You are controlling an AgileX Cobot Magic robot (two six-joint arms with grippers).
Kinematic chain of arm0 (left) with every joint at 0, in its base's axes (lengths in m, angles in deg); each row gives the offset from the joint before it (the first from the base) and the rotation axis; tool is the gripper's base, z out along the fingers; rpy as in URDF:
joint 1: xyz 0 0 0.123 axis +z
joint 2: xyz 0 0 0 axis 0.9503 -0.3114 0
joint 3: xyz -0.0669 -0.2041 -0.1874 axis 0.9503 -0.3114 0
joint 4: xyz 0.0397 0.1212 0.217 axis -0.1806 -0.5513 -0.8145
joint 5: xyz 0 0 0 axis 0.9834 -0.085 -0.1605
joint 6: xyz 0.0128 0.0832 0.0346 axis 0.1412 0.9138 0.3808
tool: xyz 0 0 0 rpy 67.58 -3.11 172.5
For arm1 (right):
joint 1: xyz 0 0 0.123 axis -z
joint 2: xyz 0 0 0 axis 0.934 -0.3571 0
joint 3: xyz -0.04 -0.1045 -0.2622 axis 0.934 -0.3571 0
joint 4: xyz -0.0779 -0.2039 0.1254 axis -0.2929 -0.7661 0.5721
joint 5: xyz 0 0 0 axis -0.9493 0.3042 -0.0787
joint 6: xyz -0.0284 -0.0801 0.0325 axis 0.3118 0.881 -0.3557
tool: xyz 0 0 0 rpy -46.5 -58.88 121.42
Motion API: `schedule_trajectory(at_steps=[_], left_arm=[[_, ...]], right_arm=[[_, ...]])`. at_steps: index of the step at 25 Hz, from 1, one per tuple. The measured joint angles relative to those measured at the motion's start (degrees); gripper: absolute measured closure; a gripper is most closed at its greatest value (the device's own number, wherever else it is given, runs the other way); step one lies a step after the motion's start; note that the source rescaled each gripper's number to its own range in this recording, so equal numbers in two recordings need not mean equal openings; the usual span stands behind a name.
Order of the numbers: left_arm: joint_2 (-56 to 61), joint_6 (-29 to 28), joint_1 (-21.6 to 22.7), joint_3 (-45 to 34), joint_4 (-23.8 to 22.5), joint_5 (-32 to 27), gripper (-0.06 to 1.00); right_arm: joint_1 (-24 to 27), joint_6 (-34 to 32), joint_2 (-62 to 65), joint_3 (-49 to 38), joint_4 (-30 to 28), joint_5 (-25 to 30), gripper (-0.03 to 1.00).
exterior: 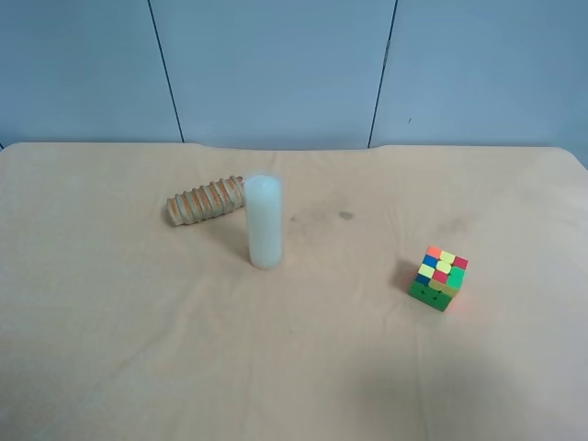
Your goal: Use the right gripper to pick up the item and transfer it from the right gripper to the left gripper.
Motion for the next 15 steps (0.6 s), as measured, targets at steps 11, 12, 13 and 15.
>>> schedule_trajectory(at_steps=[11, 12, 13, 15], left_arm=[[0.0, 0.0, 0.0, 0.0, 0.0, 0.0, -0.06], [0.0, 0.0, 0.0, 0.0, 0.0, 0.0, -0.06], [0.0, 0.0, 0.0, 0.0, 0.0, 0.0, -0.06], [0.0, 0.0, 0.0, 0.0, 0.0, 0.0, -0.06]], right_arm=[[0.0, 3.9, -29.5, 15.0, 0.3, 1.6, -0.03], [0.0, 5.5, -33.1, 16.8, 0.4, 1.5, -0.03], [0.0, 7.3, -37.4, 18.8, 0.4, 1.5, -0.03], [0.0, 10.9, -46.2, 22.5, 0.8, 1.5, -0.03]])
